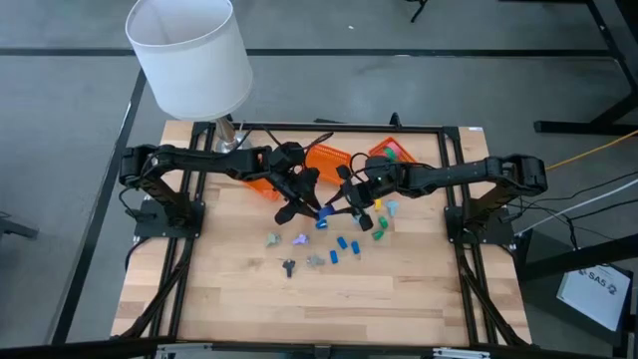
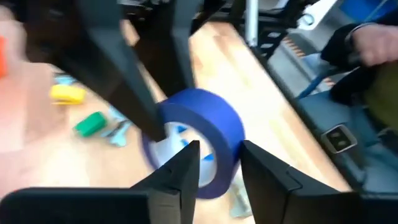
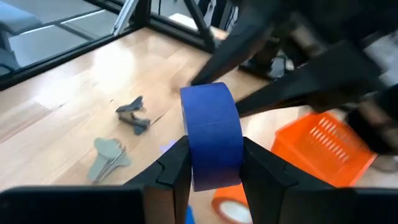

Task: Pick and place Stapler, Stapler remover, tape
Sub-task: Put the blue tape into the right orange bin

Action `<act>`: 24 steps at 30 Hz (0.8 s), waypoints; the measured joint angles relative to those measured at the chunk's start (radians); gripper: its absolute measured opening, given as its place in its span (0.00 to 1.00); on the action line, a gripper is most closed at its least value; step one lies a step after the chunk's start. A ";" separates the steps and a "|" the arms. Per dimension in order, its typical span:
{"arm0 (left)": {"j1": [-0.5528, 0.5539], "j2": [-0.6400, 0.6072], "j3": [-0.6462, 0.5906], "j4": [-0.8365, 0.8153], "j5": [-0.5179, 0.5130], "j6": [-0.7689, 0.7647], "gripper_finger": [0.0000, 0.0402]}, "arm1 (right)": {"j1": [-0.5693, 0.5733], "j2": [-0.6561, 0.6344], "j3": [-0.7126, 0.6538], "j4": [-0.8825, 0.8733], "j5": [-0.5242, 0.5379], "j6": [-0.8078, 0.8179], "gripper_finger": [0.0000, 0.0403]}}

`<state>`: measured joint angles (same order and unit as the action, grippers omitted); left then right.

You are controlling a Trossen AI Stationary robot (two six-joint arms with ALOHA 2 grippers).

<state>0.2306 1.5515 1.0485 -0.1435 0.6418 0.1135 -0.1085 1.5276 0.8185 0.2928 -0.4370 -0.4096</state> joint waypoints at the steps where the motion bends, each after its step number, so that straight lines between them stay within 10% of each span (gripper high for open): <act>1: 0.000 -0.002 0.000 -0.010 -0.022 0.017 0.29 | 0.000 -0.001 0.000 -0.012 0.000 0.009 0.29; 14: 0.003 -0.007 0.002 -0.159 -0.479 0.084 0.37 | -0.060 -0.180 0.000 -0.374 0.144 0.135 0.30; 24: 0.003 -0.007 0.002 -0.231 -0.521 0.121 0.37 | -0.157 -0.348 0.000 -0.688 0.365 0.274 0.30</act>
<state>0.2337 1.5448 1.0500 -0.3741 0.1212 0.2349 -0.2653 1.1798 0.8185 -0.3954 -0.0720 -0.1352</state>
